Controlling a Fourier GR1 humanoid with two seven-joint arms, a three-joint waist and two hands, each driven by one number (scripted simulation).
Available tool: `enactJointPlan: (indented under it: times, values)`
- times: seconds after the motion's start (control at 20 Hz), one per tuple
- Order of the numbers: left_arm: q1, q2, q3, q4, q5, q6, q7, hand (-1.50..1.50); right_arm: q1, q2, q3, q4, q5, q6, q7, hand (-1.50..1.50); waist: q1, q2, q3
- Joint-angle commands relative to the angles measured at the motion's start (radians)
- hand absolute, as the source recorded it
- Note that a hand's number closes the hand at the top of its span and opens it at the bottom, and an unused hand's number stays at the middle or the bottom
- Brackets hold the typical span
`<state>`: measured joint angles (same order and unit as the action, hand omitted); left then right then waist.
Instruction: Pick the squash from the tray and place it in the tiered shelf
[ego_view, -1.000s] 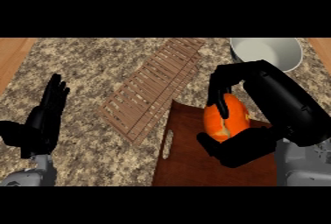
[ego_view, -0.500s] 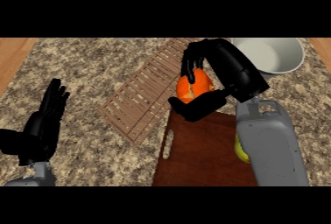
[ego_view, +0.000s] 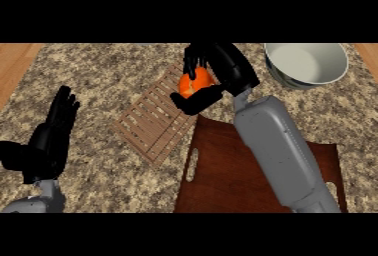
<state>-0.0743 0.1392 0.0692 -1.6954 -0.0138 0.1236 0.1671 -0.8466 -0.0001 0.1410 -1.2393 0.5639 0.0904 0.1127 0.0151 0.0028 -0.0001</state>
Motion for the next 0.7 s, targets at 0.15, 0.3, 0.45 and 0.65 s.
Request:
enactJointPlan:
  times: [0.15,0.3,0.45,0.65]
  values:
    - [-0.07,0.016,0.033,0.084,0.004,-0.011,-0.038,0.0,-0.084,0.0,0.004,0.232,-0.147,-0.181,-0.024,1.5,0.01,0.004,0.0]
    - [-0.046,-0.005,0.004,0.051,-0.002,-0.011,-0.021,0.0,-0.176,0.0,0.051,0.403,-0.206,-0.196,-0.06,-1.5,0.021,0.005,0.0]
    - [-0.013,-0.037,-0.045,-0.045,-0.05,0.033,0.049,0.0,-0.217,0.0,-0.028,0.449,-0.195,-0.103,-0.11,-1.5,0.005,0.001,0.0]
    - [-0.032,-0.026,-0.015,0.012,-0.033,0.015,0.011,0.0,-0.269,0.0,0.035,0.511,-0.291,-0.136,-0.123,-1.5,0.011,0.002,0.0]
